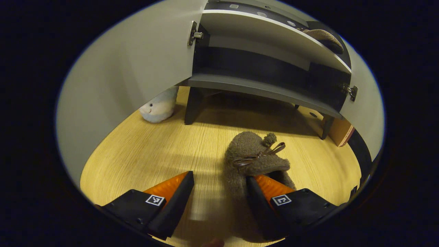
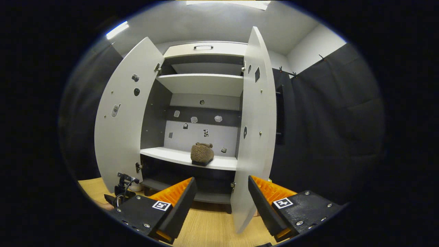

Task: Grab one shoe with the right hand and put it into the shoe cabinet, grab the other shoe with the left hand and put it into the shoe cabinet; then close the right door with the right hand and the left door with the left hand.

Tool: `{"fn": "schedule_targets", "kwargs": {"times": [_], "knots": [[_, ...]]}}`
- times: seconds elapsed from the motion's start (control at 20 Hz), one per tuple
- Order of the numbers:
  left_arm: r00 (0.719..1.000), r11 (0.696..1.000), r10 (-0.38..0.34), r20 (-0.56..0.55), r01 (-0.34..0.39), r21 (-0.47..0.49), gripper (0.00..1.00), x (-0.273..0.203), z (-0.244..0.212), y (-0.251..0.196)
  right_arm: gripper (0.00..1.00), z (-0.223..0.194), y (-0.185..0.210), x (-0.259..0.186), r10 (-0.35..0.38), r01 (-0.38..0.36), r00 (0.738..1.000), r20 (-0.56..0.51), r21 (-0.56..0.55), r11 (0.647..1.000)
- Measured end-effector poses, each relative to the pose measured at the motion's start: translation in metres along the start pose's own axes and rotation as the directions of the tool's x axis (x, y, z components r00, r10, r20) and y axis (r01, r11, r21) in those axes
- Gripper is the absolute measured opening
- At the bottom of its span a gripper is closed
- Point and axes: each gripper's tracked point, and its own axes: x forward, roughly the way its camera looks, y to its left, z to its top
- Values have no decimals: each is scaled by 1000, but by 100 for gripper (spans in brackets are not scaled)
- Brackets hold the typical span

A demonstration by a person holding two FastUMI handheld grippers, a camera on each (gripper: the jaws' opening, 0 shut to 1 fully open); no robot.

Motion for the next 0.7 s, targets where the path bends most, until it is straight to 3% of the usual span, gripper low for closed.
{"fn": "schedule_targets", "kwargs": {"times": [0.2,0.3,0.45,0.5,0.6,0.7], "knots": [[999,1000,4,34,-4,27,98,17,11,-3,94,-5,0,6,1,-1,1000,-24,19,1000],[999,1000,-9,43,7,27,87,14,14,-13,94,-7,-3,10,-4,4,999,-32,21,1000],[996,997,53,68,-57,55,31,4,23,-9,94,-15,-2,11,3,-1,999,-50,42,999],[996,998,43,84,-47,39,26,-4,28,-11,94,-14,-3,12,4,-2,999,-47,43,999],[991,1000,26,134,-27,4,26,-31,47,-20,94,-13,-3,13,7,-5,999,-38,39,999],[975,999,13,221,-20,31,26,-64,78,-27,94,-12,-3,14,12,-10,999,-33,36,999]]}}
